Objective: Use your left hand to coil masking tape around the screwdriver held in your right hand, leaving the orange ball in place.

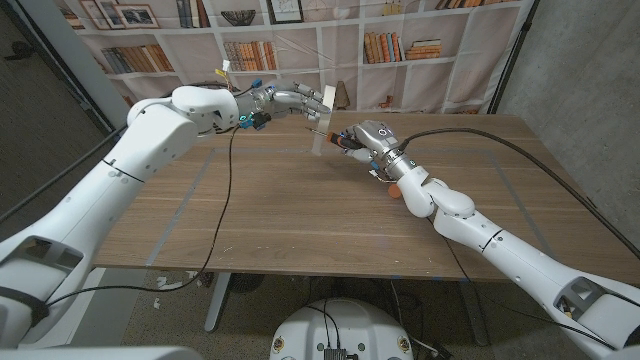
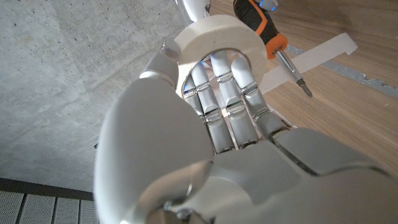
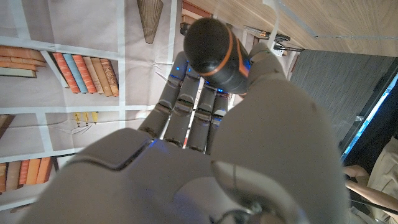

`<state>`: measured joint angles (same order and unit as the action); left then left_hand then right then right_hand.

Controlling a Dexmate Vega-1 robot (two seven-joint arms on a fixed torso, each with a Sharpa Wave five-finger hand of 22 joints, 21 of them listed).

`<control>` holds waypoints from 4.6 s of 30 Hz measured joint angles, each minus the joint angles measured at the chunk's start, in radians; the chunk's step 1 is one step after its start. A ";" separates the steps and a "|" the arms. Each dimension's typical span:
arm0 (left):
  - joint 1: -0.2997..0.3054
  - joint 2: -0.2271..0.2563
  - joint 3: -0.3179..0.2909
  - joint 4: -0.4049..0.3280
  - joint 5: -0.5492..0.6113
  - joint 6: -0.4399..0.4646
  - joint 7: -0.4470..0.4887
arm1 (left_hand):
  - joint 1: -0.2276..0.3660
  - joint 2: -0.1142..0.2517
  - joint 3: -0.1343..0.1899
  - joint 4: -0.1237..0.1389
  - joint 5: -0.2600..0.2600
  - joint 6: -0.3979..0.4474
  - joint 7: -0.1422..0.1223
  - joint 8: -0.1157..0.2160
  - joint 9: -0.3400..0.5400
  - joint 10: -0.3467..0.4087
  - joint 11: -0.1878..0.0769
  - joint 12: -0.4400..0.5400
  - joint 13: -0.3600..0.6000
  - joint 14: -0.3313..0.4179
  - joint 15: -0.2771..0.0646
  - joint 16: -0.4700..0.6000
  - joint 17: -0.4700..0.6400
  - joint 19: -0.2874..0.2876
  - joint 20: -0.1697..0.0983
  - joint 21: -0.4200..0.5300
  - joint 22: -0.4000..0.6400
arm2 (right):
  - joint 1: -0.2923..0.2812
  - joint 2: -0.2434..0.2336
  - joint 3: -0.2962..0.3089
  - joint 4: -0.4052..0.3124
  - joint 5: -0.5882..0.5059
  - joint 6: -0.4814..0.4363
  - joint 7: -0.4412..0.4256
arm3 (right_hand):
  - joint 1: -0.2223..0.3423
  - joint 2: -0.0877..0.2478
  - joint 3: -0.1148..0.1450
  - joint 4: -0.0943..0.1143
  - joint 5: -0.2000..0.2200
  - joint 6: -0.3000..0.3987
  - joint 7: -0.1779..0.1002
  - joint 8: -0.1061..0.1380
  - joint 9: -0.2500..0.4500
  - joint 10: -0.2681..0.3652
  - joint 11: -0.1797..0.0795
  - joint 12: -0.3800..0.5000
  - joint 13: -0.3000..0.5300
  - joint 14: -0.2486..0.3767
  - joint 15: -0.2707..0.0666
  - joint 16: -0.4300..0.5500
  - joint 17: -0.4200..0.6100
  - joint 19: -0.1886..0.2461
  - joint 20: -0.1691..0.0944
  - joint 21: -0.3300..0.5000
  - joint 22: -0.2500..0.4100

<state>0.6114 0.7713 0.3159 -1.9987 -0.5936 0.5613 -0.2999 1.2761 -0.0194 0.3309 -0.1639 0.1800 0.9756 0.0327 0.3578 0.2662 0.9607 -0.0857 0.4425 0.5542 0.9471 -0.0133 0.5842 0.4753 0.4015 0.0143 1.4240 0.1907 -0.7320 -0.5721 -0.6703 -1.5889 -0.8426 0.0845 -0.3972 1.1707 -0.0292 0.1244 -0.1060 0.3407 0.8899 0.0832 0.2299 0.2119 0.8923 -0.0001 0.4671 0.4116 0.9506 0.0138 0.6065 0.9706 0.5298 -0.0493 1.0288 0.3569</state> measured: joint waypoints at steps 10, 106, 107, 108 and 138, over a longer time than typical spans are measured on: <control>0.002 0.010 -0.008 -0.035 0.000 0.004 0.006 | 0.000 0.000 0.000 0.000 -0.004 0.000 0.000 -0.006 0.001 0.003 0.000 -0.003 0.001 0.009 -0.006 -0.004 0.000 0.000 0.000 0.004 0.000 | 0.006 0.000 -0.006 0.010 -0.001 -0.025 0.007 | 0.000 0.000 -0.002 0.000 0.004 0.000 0.000 -0.001 0.000 0.000 0.000 0.000 0.004 0.003 -0.003 -0.005 0.001 -0.003 0.004 0.008 -0.005; 0.155 0.063 -0.053 -0.067 -0.047 -0.010 0.046 | -0.002 0.002 0.010 0.002 -0.009 0.005 0.012 -0.029 0.019 0.014 0.004 -0.040 0.029 0.029 -0.007 -0.062 0.044 -0.004 0.003 0.015 -0.004 | -0.123 0.027 0.211 -0.003 0.406 0.354 -0.216 | 0.008 -0.008 -0.040 0.008 0.023 0.039 -0.036 -0.012 0.005 0.048 -0.027 -0.031 0.018 0.025 -0.015 -0.046 0.028 -0.026 0.001 0.059 -0.042; 0.154 0.063 -0.053 -0.064 -0.047 -0.010 0.046 | -0.002 0.002 0.010 0.002 -0.006 0.005 0.011 -0.029 0.019 0.014 0.004 -0.041 0.029 0.029 -0.007 -0.062 0.044 -0.004 0.003 0.015 -0.004 | -0.123 0.027 0.212 -0.004 0.403 0.359 -0.213 | 0.008 -0.008 -0.041 0.008 0.023 0.039 -0.036 -0.012 0.005 0.048 -0.027 -0.031 0.018 0.025 -0.015 -0.046 0.028 -0.028 -0.001 0.059 -0.042; 0.152 0.062 -0.053 -0.060 -0.047 -0.010 0.046 | -0.002 0.002 0.010 0.002 -0.006 0.005 0.011 -0.030 0.019 0.014 0.004 -0.041 0.029 0.029 -0.007 -0.062 0.044 -0.004 0.003 0.015 -0.004 | -0.123 0.027 0.212 -0.004 0.400 0.362 -0.211 | 0.008 -0.008 -0.041 0.008 0.023 0.039 -0.036 -0.012 0.005 0.048 -0.027 -0.031 0.018 0.026 -0.016 -0.047 0.028 -0.030 -0.002 0.059 -0.042; 0.111 0.042 -0.044 0.028 -0.042 0.013 0.050 | -0.002 0.002 0.018 0.001 -0.007 0.003 0.010 -0.039 0.026 0.014 0.004 -0.049 0.033 0.030 -0.009 -0.082 0.044 -0.004 0.003 0.023 -0.004 | -0.130 0.069 0.261 0.061 0.497 0.485 -0.160 | 0.007 -0.006 -0.052 0.011 0.022 0.055 -0.051 -0.016 0.010 0.046 -0.029 -0.038 0.024 0.100 -0.108 -0.061 0.032 -0.040 -0.001 0.075 -0.056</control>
<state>0.7222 0.8135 0.2720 -1.9702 -0.6354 0.5745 -0.2502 1.2743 -0.0176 0.3493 -0.1626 0.1734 0.9783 0.0425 0.3191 0.2927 0.9747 -0.0817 0.3932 0.5869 0.9773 -0.0222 0.5019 0.5196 0.3980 0.0178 1.4472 0.1863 -0.8620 -0.5035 -0.4094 -1.5276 -0.3453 0.5692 -0.5576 1.1772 -0.0357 0.0725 -0.0954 0.3631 0.9449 0.0320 0.2143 0.2216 0.9381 -0.0289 0.4288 0.4352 1.0509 -0.0944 0.5454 1.0029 0.4900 -0.0499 1.1042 0.3010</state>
